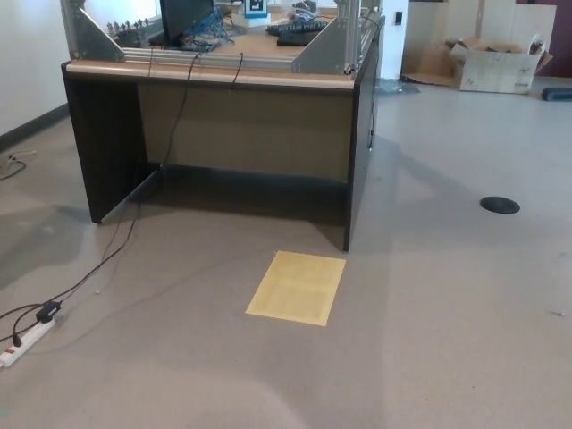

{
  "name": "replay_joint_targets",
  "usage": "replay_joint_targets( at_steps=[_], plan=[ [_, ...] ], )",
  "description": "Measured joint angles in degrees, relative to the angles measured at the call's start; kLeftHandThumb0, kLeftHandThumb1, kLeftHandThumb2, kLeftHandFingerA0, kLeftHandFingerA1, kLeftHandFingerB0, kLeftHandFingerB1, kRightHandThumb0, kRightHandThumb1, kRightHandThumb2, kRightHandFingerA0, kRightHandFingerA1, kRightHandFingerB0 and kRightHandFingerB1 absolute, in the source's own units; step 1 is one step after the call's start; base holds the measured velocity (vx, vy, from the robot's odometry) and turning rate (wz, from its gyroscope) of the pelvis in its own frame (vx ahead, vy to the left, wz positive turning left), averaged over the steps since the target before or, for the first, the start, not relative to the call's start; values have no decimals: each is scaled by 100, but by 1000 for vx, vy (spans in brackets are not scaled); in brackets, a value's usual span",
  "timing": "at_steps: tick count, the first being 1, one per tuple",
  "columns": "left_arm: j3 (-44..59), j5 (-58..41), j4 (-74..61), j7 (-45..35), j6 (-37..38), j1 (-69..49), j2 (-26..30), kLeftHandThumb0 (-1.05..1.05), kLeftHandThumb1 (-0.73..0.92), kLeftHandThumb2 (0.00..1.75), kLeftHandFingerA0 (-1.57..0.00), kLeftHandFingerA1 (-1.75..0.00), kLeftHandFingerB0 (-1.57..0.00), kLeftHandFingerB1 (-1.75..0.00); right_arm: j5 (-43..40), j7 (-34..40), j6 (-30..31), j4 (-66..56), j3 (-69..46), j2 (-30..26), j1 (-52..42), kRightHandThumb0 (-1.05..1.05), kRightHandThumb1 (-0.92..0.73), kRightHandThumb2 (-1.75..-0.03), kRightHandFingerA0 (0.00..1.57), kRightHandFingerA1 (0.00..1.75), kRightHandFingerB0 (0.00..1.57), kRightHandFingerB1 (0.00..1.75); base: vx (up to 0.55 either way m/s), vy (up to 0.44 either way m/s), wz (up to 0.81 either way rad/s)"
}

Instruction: A person hands over a black lunchbag to the robot and the robot uses its left hand to grab the strips of the lunchbag, the gives it back to the person.

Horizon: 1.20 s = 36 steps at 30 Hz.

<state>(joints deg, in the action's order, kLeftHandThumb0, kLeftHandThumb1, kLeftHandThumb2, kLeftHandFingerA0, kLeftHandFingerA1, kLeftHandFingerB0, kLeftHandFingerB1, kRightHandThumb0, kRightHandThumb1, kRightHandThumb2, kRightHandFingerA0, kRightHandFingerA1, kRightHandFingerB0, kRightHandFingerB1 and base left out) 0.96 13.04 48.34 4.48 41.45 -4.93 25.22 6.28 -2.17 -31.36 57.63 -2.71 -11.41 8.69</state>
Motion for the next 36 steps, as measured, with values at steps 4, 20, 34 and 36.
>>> replay_joint_targets(
  at_steps=[4,20,34,36],
  plan=[
    [53,-2,30,48,358,-2,45,-70,44,84,0,-18,-7,-22,-10,0,-317,176,-57,-1,48,-71,-61,-98,34,54,17,44,0,0,0],
    [646,-447,-2956,-255,385,373,421,-65,41,79,0,-14,-3,-18,16,-2,-630,378,-35,25,136,-68,-58,-99,37,55,17,45,0,0,0],
    [666,-761,-5611,-569,-822,2095,761,-80,49,85,0,-1,0,-4,29,-2,-631,374,2,29,137,-71,-59,-97,37,55,18,44,0,0,0],
    [593,-759,-5808,-612,-991,2420,759,-75,44,82,0,-5,0,-6,29,-2,-630,374,3,30,137,-71,-59,-98,36,55,17,44,0,0,0]
  ],
)
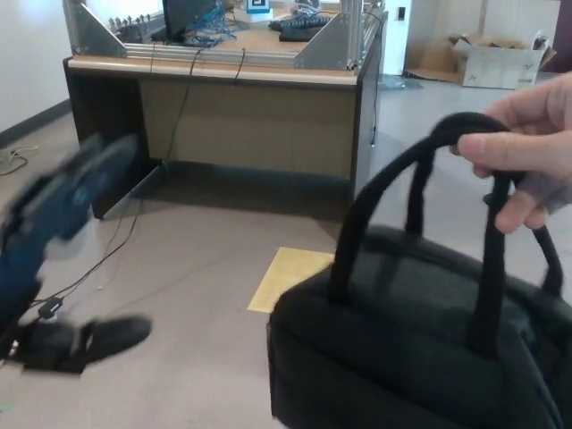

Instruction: A person hands over a black lunchbag to the robot and the robot uses its left hand to grab the strips of the lunchbag, the gives it back to the person.

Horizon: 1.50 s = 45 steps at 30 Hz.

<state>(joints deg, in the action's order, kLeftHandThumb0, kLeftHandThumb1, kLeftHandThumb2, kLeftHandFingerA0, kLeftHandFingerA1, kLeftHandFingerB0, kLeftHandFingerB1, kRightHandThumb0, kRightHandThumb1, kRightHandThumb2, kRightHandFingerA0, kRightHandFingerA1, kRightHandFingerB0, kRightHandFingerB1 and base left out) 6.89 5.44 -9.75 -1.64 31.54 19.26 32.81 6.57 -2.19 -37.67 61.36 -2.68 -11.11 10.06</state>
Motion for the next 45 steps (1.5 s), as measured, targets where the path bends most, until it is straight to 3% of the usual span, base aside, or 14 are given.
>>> replay_joint_targets(
  at_steps=[20,22,23,25,26,29,30,31,33,35,38,39,40,45],
  plan=[
    [-1544,324,-790,-501,-1836,2988,-1100,-69,42,83,0,-15,-1,-16,11,0,-1,-17,30,11,0,-63,-56,-99,37,56,17,45,0,0,0],
    [-1677,381,-772,-535,-2010,3201,-1231,-69,43,82,-3,-16,-5,-17,13,0,-1,-20,31,11,0,-69,-70,-63,42,41,33,35,0,0,0],
    [-1716,402,-765,-543,-2065,3262,-1271,-69,43,83,-2,-16,-3,-16,14,0,-1,-20,32,11,0,-61,-56,-98,39,57,20,46,0,0,0],
    [-1834,507,-728,-581,-2254,3471,-1381,-69,43,82,-2,-17,-3,-17,16,0,-1,-21,33,11,0,-61,-56,-98,39,56,20,46,0,0,0],
    [-1916,573,-704,-602,-2385,3599,-1458,-67,42,81,-3,-18,-4,-17,17,0,-1,-21,35,11,1,-68,-71,-62,42,41,33,36,0,0,0],
    [-2049,720,-642,-649,-2627,3801,-1558,-64,41,80,-3,-20,-4,-19,19,0,-2,-22,36,11,1,-68,-71,-63,42,40,33,36,0,0,0],
    [-2091,764,-617,-660,-2703,3858,-1584,-65,42,80,-4,-20,-5,-18,20,0,-2,-22,36,11,1,-61,-56,-98,38,56,20,46,0,0,0],
    [-2142,819,-588,-678,-2795,3928,-1624,-66,42,78,-6,-22,-6,-17,20,-1,-2,-22,37,11,1,-67,-70,-63,43,40,33,36,0,0,0],
    [-2257,969,-517,-711,-2991,4071,-1712,-72,44,72,-12,-25,-12,-12,21,-1,-4,-22,39,11,1,-67,-70,-63,43,40,34,36,0,0,0],
    [-2397,1166,-427,-715,-3190,4198,-1784,-32,29,87,0,-48,0,-49,22,-1,-5,-22,39,11,1,-65,-70,-62,43,40,34,36,0,0,0],
    [-2560,1419,-271,-707,-3402,4325,-1891,-45,48,55,-41,-40,-27,-31,23,-1,-7,-22,41,11,1,-65,-70,-62,43,40,34,36,0,0,0],
    [-2619,1515,-191,-692,-3468,4357,-1941,-49,41,71,-53,-53,-41,-47,24,-1,-8,-22,43,11,1,-65,-71,-62,43,40,34,36,0,0,0],
    [-2668,1627,-85,-663,-3531,4388,-1999,-26,51,57,-73,-141,-72,-121,25,-1,-8,-23,47,11,1,-64,-71,-61,42,40,34,36,0,0,0],
    [-2726,1914,546,-284,-3590,4430,-2400,-15,61,56,-84,-175,-65,-175,28,-5,-8,-26,66,12,2,-64,-70,-62,43,40,34,36,0,0,0]
  ],
)
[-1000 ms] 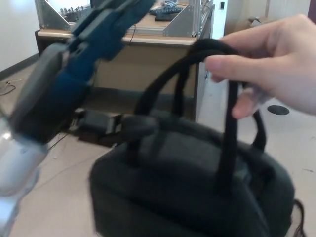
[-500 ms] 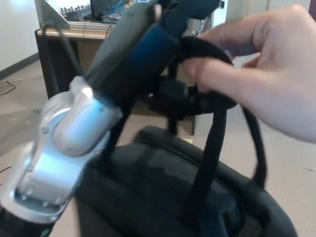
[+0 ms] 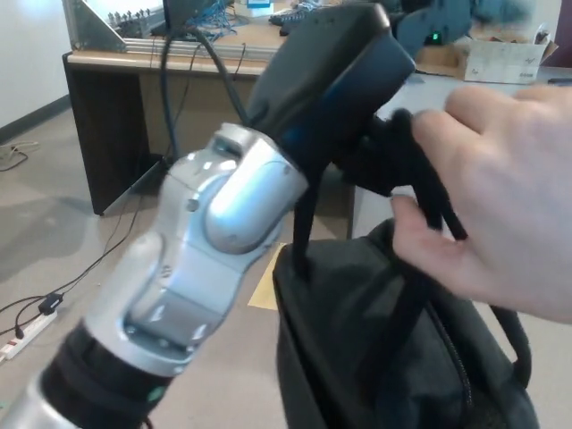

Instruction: A person hands over a black lunchbag to the robot and the robot uses its left hand to grab the strips of the lunchbag, the gives it back to the person.

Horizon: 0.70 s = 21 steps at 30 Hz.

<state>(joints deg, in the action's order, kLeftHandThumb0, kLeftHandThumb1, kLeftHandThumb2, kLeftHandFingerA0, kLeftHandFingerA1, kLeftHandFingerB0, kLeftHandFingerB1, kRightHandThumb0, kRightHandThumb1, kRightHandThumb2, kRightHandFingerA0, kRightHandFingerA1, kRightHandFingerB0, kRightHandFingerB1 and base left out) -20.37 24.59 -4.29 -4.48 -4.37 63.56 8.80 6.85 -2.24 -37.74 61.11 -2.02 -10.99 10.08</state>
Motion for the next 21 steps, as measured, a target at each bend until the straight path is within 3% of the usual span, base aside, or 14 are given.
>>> replay_joint_targets(
  at_steps=[10,21],
  plan=[
    [44,206,1075,778,63,3,-552,-15,61,56,-81,-175,-61,-175,2,-5,0,-19,34,0,1,-67,-70,-62,45,41,36,37,0,0,0],
    [297,386,1627,1616,305,2,-636,-15,62,55,-80,-175,-58,-175,7,-22,0,-25,100,0,3,-71,-70,-64,48,43,41,39,0,0,0]
  ],
)
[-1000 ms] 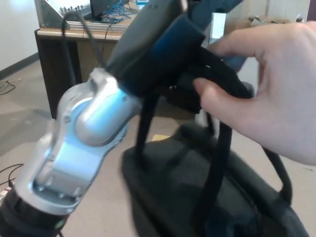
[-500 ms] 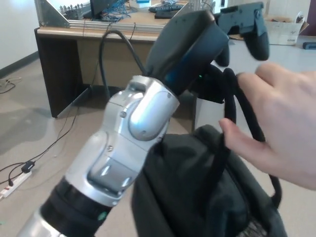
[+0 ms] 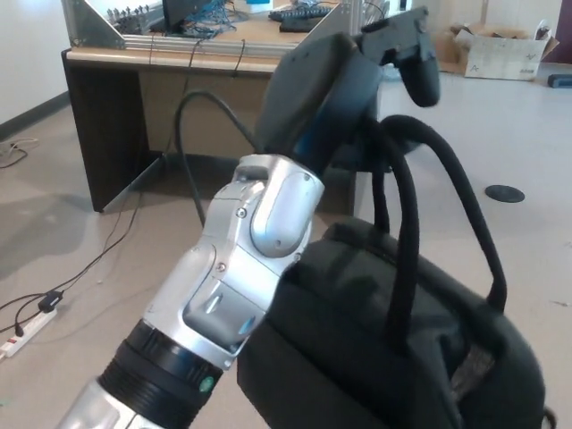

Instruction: A person hands over a black lunchbag to the robot and the robot uses its left hand to grab the strips of the lunchbag, the gives it back to the person.

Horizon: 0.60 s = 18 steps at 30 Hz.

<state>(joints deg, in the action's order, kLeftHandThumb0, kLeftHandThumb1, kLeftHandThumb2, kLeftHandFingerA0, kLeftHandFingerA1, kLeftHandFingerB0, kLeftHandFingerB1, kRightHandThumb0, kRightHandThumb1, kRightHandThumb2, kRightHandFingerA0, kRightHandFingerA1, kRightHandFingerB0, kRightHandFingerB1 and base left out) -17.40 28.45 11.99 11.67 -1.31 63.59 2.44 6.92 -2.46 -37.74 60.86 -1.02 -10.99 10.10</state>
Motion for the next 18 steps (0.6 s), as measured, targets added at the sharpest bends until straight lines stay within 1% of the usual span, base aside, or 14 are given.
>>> replay_joint_targets(
  at_steps=[1,2,3,6,10,11,12,13,14,15,17,18],
  plan=[
    [35,8,16,54,28,-1,9,-15,62,55,-80,-175,-58,-175,1,0,0,0,6,0,0,-71,-70,-64,48,43,41,39,0,0,0],
    [79,23,24,132,65,-2,28,-14,62,55,-79,-175,-57,-175,1,0,0,0,12,0,0,-67,-59,-100,47,59,27,48,0,0,0],
    [134,38,26,218,110,-5,54,-13,62,55,-80,-175,-58,-175,1,-1,0,0,19,0,0,-69,-70,-63,50,44,42,39,0,0,0],
    [328,73,11,455,264,-69,179,-15,62,55,-82,-175,-61,-175,1,-2,0,0,32,0,1,-69,-71,-63,51,43,42,39,0,0,0],
    [577,136,-63,761,461,-348,390,-16,63,56,-82,-175,-61,-175,2,-4,0,-1,45,0,0,-70,-72,-63,52,43,44,39,0,0,0],
    [631,159,-86,823,505,-426,442,-13,62,54,-78,-175,-59,-175,2,-4,0,-1,47,0,0,-68,-73,-63,52,43,45,40,0,0,0],
    [720,185,-133,913,577,-553,514,-10,61,55,-81,-175,-59,-175,3,-4,-1,0,52,0,0,-68,-73,-63,52,43,45,40,0,0,0],
    [801,206,-183,1000,647,-700,602,-9,62,55,-81,-175,-59,-175,4,-4,-1,0,57,-1,1,-66,-61,-101,48,59,33,50,0,0,0],
    [875,220,-222,1075,710,-824,677,-9,62,55,-81,-175,-59,-175,6,-4,-1,0,63,-1,0,-66,-61,-101,48,59,33,50,0,0,0],
    [964,235,-256,1162,785,-981,768,-12,62,55,-81,-175,-60,-175,11,-4,-3,0,69,-1,0,-70,-74,-63,52,43,47,41,0,0,0],
    [1141,263,-304,1324,942,-1281,939,-12,62,55,-81,-175,-60,-175,21,-4,-5,0,80,-2,0,-70,-75,-63,52,42,46,40,0,0,0],
    [1211,272,-317,1386,1003,-1394,1000,-14,64,55,-81,-175,-60,-175,26,-4,-5,0,83,-3,0,-68,-62,-101,47,57,36,51,0,0,0]
  ],
)
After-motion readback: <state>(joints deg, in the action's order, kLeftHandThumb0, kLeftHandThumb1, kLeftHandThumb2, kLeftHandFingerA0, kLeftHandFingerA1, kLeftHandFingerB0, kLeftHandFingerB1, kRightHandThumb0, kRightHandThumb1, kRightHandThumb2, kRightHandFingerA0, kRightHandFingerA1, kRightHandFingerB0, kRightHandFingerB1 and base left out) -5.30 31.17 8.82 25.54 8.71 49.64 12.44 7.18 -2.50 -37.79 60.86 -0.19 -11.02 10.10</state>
